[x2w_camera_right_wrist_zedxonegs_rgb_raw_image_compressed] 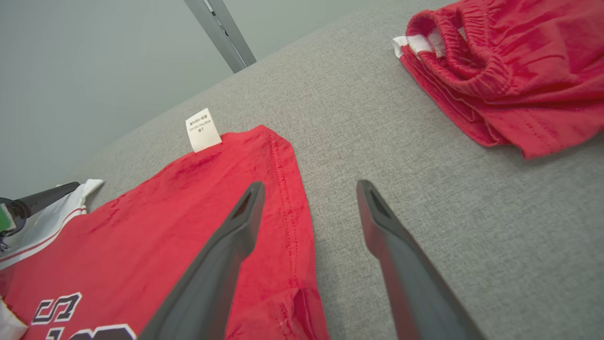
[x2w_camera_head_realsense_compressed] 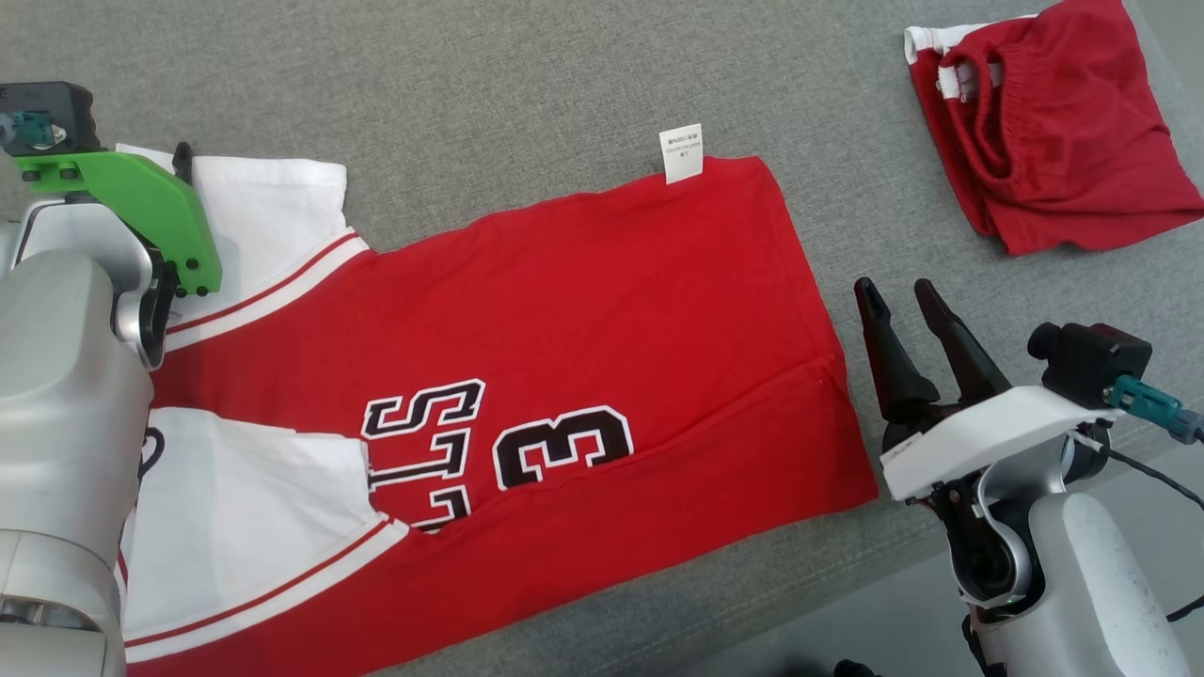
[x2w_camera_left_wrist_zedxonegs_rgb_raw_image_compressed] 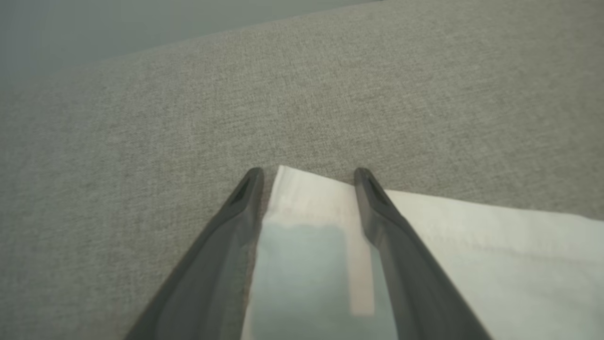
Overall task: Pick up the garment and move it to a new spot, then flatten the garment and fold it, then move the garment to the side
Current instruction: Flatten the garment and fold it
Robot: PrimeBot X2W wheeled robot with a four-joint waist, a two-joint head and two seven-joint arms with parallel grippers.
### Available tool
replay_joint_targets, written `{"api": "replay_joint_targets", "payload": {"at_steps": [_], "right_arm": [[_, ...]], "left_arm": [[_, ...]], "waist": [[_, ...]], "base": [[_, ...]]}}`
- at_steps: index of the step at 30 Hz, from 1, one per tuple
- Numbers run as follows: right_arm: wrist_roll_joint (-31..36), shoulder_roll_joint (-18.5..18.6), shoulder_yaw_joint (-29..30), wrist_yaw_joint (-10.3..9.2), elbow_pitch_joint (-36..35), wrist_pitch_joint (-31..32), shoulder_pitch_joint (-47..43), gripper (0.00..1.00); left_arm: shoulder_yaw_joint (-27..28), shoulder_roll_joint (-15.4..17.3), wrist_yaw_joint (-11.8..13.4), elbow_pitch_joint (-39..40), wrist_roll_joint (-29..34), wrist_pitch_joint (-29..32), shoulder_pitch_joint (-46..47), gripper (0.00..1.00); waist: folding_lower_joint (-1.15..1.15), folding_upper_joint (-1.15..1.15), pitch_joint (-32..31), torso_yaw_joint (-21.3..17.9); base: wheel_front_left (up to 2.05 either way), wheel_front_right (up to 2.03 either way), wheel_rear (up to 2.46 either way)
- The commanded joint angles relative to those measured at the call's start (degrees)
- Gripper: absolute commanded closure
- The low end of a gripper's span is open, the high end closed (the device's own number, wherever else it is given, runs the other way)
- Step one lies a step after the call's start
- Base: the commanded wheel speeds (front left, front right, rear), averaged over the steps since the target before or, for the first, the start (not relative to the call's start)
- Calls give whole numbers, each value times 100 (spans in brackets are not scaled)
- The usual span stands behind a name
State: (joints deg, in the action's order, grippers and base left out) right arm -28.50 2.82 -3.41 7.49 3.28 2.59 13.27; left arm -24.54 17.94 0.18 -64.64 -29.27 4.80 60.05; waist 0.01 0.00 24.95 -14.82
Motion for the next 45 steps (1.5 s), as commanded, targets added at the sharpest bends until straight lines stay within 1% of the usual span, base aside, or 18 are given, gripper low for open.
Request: {"api": "replay_joint_targets", "payload": {"at_steps": [1, 2, 3, 4, 5, 6, 8, 10, 11, 16, 20, 24, 25, 30, 34, 37, 41, 45], "right_arm": [[-37, 16, -13, 0, -43, -45, 68, 0], [-41, 17, -15, 0, -51, -43, 62, 0], [-48, 17, -17, 0, -55, -53, 56, 0], [-55, 17, -19, 0, -62, -64, 50, 0], [-58, 17, -16, 0, -70, -72, 46, 0], [-61, 17, -11, 0, -76, -69, 42, 0], [-59, 17, -7, 0, -90, -70, 37, 0], [-52, 17, -15, 0, -104, -57, 43, 0], [-46, 17, -19, 0, -108, -51, 54, 0], [1, 18, 47, 0, -94, -16, 100, 0], [247, 19, 209, 0, 22, 137, 192, 0], [528, 177, 422, 0, 270, 403, 447, 0], [528, 177, 422, 0, 270, 403, 447, 0], [676, 492, 498, 0, 817, 776, 936, 0], [768, 707, 551, 0, 1443, 928, 1355, 0], [809, 802, 504, 0, 1897, 921, 1590, 0], [698, 841, 353, 0, 2406, 889, 1842, 0], [701, 934, 159, 0, 2888, 894, 2151, 0]], "left_arm": [[-18, 22, -18, -98, -49, 34, 17, 0], [-27, 17, -39, -147, -56, 38, 29, 2], [-33, 15, -56, -189, -57, 36, 48, 30], [-42, 13, -65, -222, -59, 31, 65, 40], [-53, 2, -77, -244, -57, 27, 83, 64], [-64, -13, -90, -270, -61, 31, 89, 80], [-82, -51, -125, -340, -78, 75, 103, 95], [-98, -66, -180, -408, -99, 139, 106, 95], [-103, -72, -206, -426, -104, 139, 105, 100], [-130, -145, -273, -420, -129, -97, 71, 100], [-169, -267, -404, -354, -160, -331, -9, 100], [-195, -432, -533, -236, -218, -596, -132, 100], [-195, -432, -533, -236, -218, -596, -132, 100], [-204, -538, -632, -39, -314, -876, -270, 100], [-200, -515, -671, 161, -395, -1018, -373, 100], [-199, -460, -687, 326, -431, -1084, -477, 100], [-164, -396, -693, 593, -508, -1121, -630, 100], [-143, -386, -629, 870, -566, -1079, -768, 100]], "waist": [[-1, 0, 17, 2], [-1, 0, 16, 10], [-1, 0, 12, 19], [-1, 0, 3, 29], [-1, 0, -10, 42], [-1, 0, -25, 56], [-1, 0, -61, 86], [-1, 0, -93, 110], [-1, 0, -106, 119], [-1, 0, -229, 194], [-1, 0, -419, 336], [-1, 0, -618, 563], [-1, 0, -618, 563], [-1, 0, -773, 874], [-1, 0, -787, 1100], [-1, 0, -784, 1243], [-1, 0, -774, 1389], [-1, 0, -717, 1488]], "base": [[0, 0, 0], [0, 0, 0], [0, 0, 0], [0, 0, 0], [0, 0, 0], [0, 0, 0], [0, 0, 0], [0, 0, 0], [0, 0, 0], [0, 0, 0], [0, 0, 0], [0, 0, 0], [0, 0, 0], [0, 0, 0], [0, 0, 0], [0, 0, 0], [0, 0, 0], [0, 0, 0]]}}
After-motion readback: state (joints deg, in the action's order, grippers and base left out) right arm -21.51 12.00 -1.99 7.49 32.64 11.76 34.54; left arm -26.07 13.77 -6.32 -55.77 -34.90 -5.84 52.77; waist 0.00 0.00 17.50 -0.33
